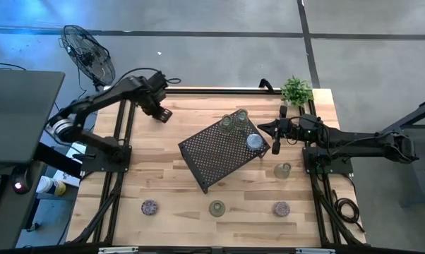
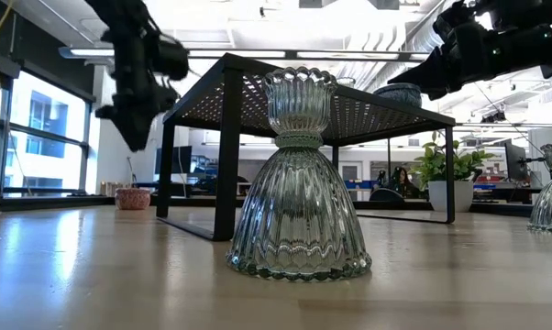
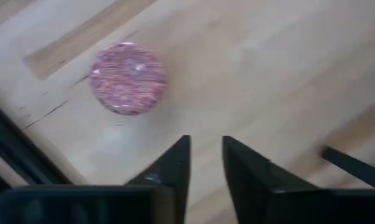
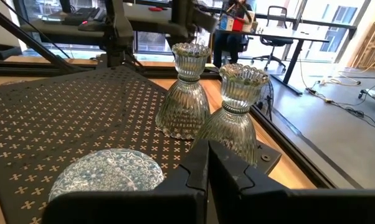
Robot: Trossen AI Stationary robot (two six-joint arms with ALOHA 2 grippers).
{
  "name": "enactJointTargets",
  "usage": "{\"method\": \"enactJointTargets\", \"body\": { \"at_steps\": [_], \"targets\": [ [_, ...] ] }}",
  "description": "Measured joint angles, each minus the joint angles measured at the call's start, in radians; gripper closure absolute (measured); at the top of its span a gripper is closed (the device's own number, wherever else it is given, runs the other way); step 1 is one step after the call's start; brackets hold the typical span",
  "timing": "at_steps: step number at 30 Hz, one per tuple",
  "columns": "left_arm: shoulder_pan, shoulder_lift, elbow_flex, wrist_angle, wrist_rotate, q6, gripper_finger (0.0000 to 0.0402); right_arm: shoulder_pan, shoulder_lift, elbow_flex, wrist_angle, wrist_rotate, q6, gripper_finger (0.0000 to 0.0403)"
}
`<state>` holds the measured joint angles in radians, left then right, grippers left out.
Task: Pick & Place candle stick holders
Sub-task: Put the pink scented candle on the shelf
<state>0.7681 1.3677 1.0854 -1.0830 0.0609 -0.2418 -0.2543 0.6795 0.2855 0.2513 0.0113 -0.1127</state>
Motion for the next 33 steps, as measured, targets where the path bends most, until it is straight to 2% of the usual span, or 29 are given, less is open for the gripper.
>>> {"method": "enactJointTargets", "body": {
  "at_steps": [8, 13, 20, 28, 33],
  "targets": [
    [0.055, 0.113, 0.0, 0.056, -0.05, 0.004, 0.0149, 0.0, 0.0, 0.0, -0.023, 0.0, 0.0, 0.0401],
    [0.113, 0.158, 0.0, 0.092, -0.044, 0.064, 0.0089, 0.0, 0.0, 0.0, -0.025, 0.0, 0.0, 0.0401],
    [0.177, 0.168, 0.0, 0.134, 0.041, 0.124, 0.0076, 0.0, 0.0, 0.0, -0.025, 0.0, 0.0, 0.0401],
    [0.174, 0.168, 0.0, 0.123, 0.033, 0.159, 0.0075, 0.0, 0.0, 0.0, -0.025, 0.0, 0.0, 0.0401],
    [0.174, 0.168, 0.0, 0.115, -0.045, 0.14, 0.0075, 0.0, 0.0, 0.0, -0.024, 0.0, 0.0, 0.0401]
  ]
}}
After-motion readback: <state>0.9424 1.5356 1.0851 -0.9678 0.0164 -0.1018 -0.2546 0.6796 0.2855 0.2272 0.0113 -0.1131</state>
